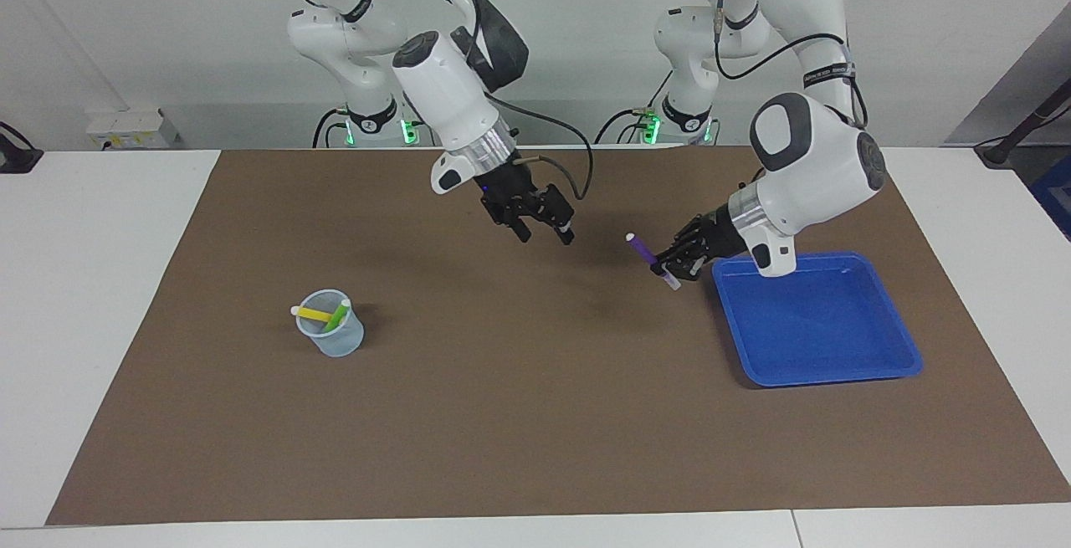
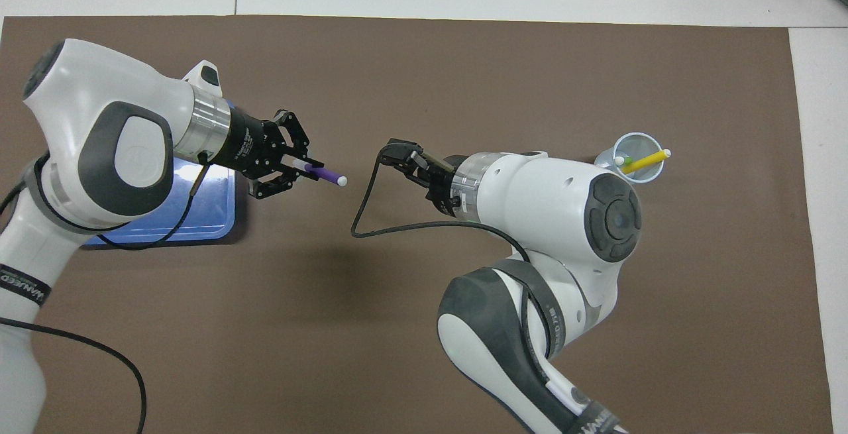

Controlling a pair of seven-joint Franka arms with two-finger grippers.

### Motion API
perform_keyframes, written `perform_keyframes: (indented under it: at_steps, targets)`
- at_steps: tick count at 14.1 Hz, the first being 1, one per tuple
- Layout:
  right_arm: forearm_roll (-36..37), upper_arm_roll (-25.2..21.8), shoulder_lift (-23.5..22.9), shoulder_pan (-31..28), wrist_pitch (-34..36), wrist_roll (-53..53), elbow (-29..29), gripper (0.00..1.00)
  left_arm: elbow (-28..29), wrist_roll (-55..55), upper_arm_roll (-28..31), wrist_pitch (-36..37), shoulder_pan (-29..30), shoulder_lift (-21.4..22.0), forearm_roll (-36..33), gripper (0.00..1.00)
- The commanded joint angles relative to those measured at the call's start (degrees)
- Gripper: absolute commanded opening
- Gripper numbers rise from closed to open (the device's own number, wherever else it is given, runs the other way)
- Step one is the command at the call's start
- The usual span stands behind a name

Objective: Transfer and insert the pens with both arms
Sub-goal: 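Bring the purple pen to the right gripper with the left gripper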

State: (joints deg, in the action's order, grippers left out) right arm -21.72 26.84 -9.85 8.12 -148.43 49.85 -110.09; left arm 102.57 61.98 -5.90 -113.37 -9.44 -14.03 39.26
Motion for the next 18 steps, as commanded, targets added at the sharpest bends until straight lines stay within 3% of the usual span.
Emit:
perform_keyframes:
  at_steps: [1, 6, 9, 12, 13, 18]
  targets:
    - [-1.1, -0.1, 0.5, 1.0, 0.6, -0.6, 0.2, 1.0, 6.1, 1.4, 0.9, -5.4, -2.0, 3.1, 7.1, 0.0]
    - [-1.1, 0.0, 0.7, 0.4, 4.2, -7.2, 0.1, 0.98, 7.6, 4.3, 0.8, -9.9, -6.6, 3.6, 12.8, 0.0]
    - [-1.1, -0.1, 0.4, 0.1, 4.3, -9.9, 0.0, 0.88, 7.3, 4.3, 0.8, -9.9, -8.1, 3.5, 15.6, 0.0]
    - [-1.1, -0.1, 0.4, -1.2, 6.2, -11.9, -0.1, 0.63, 7.6, 4.3, 0.9, -10.0, -8.9, 3.6, 15.6, 0.0]
    - [-1.1, -0.1, 0.5, -1.7, 6.8, -13.1, -0.1, 0.59, 7.6, 4.4, 0.9, -9.9, -8.9, 3.6, 15.6, 0.0]
    - [-1.1, -0.1, 0.4, -2.6, 7.7, -14.0, 0.1, 0.55, 7.6, 4.4, 0.9, -9.9, -8.9, 3.6, 15.6, 0.0]
